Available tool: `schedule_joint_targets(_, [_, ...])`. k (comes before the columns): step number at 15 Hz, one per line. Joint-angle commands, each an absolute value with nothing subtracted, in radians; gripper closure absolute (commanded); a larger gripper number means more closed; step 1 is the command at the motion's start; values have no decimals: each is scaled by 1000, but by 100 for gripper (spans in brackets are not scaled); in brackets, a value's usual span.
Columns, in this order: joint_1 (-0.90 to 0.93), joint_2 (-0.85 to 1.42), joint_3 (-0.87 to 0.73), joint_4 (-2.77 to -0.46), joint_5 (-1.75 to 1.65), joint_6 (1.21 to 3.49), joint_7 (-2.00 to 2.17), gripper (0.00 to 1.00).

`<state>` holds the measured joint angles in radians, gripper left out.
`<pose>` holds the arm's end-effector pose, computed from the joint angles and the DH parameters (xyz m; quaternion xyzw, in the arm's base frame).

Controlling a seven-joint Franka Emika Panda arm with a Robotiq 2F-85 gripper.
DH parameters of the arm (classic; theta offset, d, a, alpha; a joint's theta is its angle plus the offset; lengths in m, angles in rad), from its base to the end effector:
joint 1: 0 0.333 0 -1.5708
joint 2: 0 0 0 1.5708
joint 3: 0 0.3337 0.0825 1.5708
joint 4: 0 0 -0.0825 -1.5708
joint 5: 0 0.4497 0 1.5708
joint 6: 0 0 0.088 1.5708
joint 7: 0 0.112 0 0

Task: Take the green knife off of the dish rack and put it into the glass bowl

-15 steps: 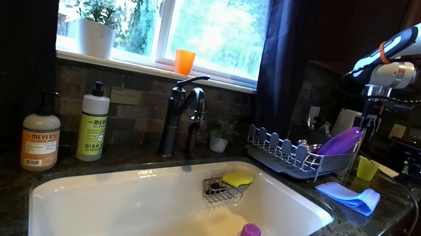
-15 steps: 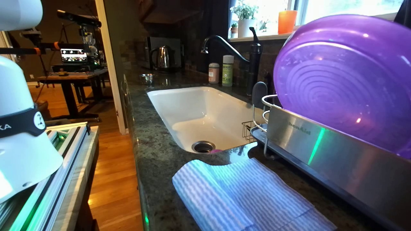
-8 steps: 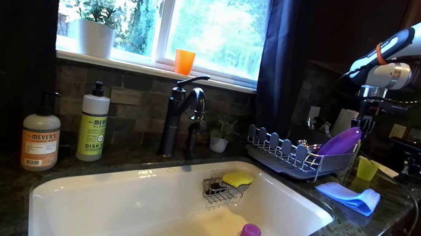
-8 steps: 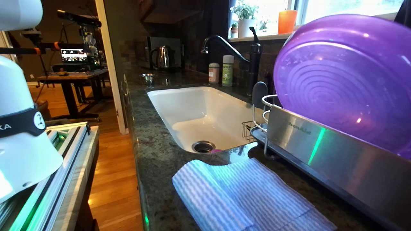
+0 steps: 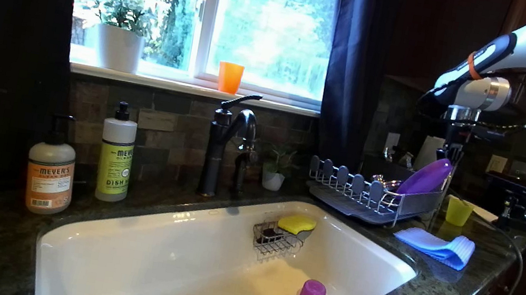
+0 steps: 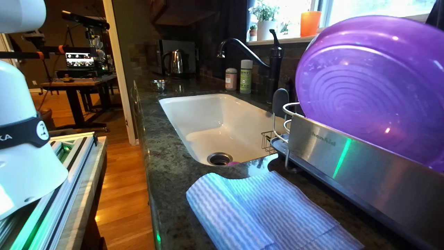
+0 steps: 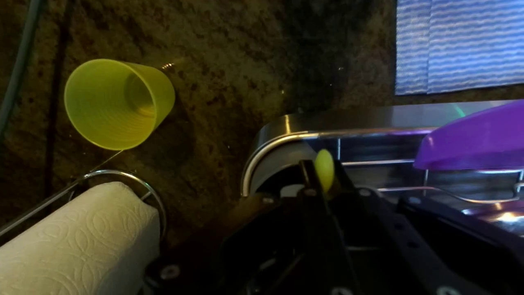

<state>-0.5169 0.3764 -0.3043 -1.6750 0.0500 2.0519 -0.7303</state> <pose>0.5093 -0.5143 0.3772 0.9983 -0.0463 -0.0165 0.0298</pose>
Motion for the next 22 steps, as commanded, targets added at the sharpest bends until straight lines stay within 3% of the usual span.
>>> schedule_joint_targets(1, [-497, 278, -290, -1723, 23, 2005, -723, 97])
schedule_joint_targets(10, [-417, -52, -309, -1714, 14, 1690, -748, 97])
schedule_joint_targets(20, [-313, -149, -309, -1908, 148, 1649, -757, 97])
schedule_joint_targets(21, [-314, -92, -318, -1827, 146, 1629, -727, 89])
schedule_joint_targets(22, [-308, -100, -317, -1848, 145, 1630, -733, 89])
